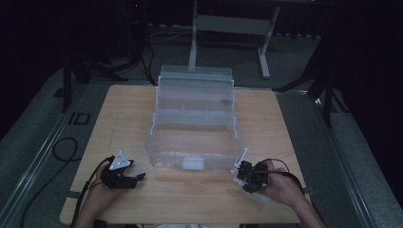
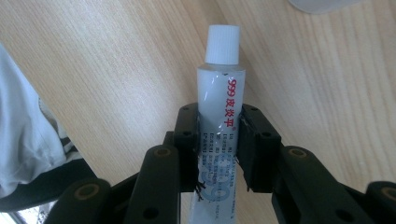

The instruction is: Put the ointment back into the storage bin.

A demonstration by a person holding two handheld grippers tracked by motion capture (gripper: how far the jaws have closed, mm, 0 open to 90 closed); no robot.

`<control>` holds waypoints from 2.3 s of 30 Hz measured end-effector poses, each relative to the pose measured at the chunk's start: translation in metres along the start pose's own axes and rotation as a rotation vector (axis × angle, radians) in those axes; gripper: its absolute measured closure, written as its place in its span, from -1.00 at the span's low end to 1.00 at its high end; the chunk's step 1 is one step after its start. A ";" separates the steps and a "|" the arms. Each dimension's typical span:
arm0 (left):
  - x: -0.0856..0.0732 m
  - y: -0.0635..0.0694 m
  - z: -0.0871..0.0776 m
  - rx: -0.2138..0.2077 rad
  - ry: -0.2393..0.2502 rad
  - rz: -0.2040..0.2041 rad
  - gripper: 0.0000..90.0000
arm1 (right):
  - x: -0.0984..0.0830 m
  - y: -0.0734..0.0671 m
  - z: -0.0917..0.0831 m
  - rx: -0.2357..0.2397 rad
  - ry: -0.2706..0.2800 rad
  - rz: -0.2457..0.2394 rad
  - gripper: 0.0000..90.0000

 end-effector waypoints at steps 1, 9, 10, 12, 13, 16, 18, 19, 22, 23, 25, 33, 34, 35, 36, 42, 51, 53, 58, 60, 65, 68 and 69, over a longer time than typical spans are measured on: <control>0.000 0.000 0.000 0.000 0.000 0.000 -0.39 | 0.000 0.000 -0.002 -0.002 -0.002 -0.003 0.56; 0.000 0.000 0.000 0.000 0.000 0.000 -0.39 | 0.002 0.004 -0.014 -0.028 -0.017 -0.033 0.56; 0.000 0.000 0.000 0.000 0.000 0.000 -0.39 | 0.002 0.004 -0.015 -0.032 -0.020 -0.034 0.56; 0.000 0.000 0.000 0.000 0.000 0.000 -0.39 | 0.002 0.004 -0.017 -0.037 -0.022 -0.038 0.56; 0.000 0.000 0.000 0.000 0.000 0.000 -0.39 | 0.003 0.004 -0.018 -0.038 -0.022 -0.042 0.56; 0.000 0.000 0.000 0.000 0.000 0.000 -0.39 | 0.004 0.004 -0.021 -0.043 -0.025 -0.052 0.56; 0.000 0.000 0.000 0.000 0.000 0.000 -0.39 | 0.004 0.005 -0.024 -0.045 -0.026 -0.057 0.56; 0.000 0.000 0.000 0.000 0.000 0.000 -0.39 | 0.005 0.005 -0.026 -0.047 -0.024 -0.059 0.56; 0.000 0.000 0.000 0.000 0.001 0.001 -0.39 | 0.006 0.007 -0.032 -0.054 -0.016 -0.067 0.56; 0.000 0.000 0.000 0.000 0.000 0.000 -0.39 | 0.006 0.007 -0.034 -0.057 -0.015 -0.064 0.56; 0.000 0.000 0.000 0.000 0.000 0.000 -0.39 | 0.006 0.008 -0.037 -0.062 -0.016 -0.067 0.56; 0.000 0.000 0.000 0.000 0.001 -0.001 -0.39 | 0.009 0.010 -0.048 -0.072 -0.013 -0.077 0.56; 0.000 0.000 0.000 0.000 0.001 -0.001 -0.39 | 0.010 0.011 -0.049 -0.074 -0.012 -0.082 0.56; 0.000 0.000 0.000 0.000 0.002 -0.002 -0.39 | 0.010 0.011 -0.049 -0.074 -0.013 -0.084 0.56; 0.000 0.000 0.000 0.000 0.002 -0.002 -0.39 | 0.011 0.012 -0.050 -0.074 -0.013 -0.087 0.56; 0.000 0.000 0.000 0.000 0.001 -0.001 -0.39 | 0.013 0.014 -0.056 -0.074 -0.018 -0.096 0.56; 0.000 0.000 0.000 0.001 0.001 -0.002 -0.39 | 0.017 0.016 -0.063 -0.065 0.002 -0.115 0.56; 0.000 0.000 0.000 0.001 0.001 -0.002 -0.39 | 0.017 0.018 -0.064 -0.059 0.008 -0.120 0.56; 0.000 0.000 0.000 0.001 0.001 -0.002 -0.39 | 0.019 0.022 -0.070 -0.054 0.025 -0.125 0.56; 0.000 0.000 0.000 0.001 0.001 -0.002 -0.39 | 0.019 0.023 -0.073 -0.058 0.030 -0.133 0.56; 0.000 0.000 0.000 0.001 0.002 -0.002 -0.39 | 0.023 0.024 -0.080 -0.061 0.043 -0.153 0.56; 0.000 0.000 0.000 0.002 0.002 -0.002 -0.39 | 0.026 0.026 -0.084 -0.064 0.045 -0.163 0.56; 0.000 0.000 0.000 0.002 0.002 -0.002 -0.39 | 0.027 0.027 -0.084 -0.064 0.044 -0.166 0.56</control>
Point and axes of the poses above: each handheld gripper's, and its own axes: z roughly forward along the jaws, x roughly out of its top, y roughly to its right, the point moved 4 cm from there along z, roughly forward along the jaws, and after that the axes turned 5 degrees about x, right-handed, at the moved point
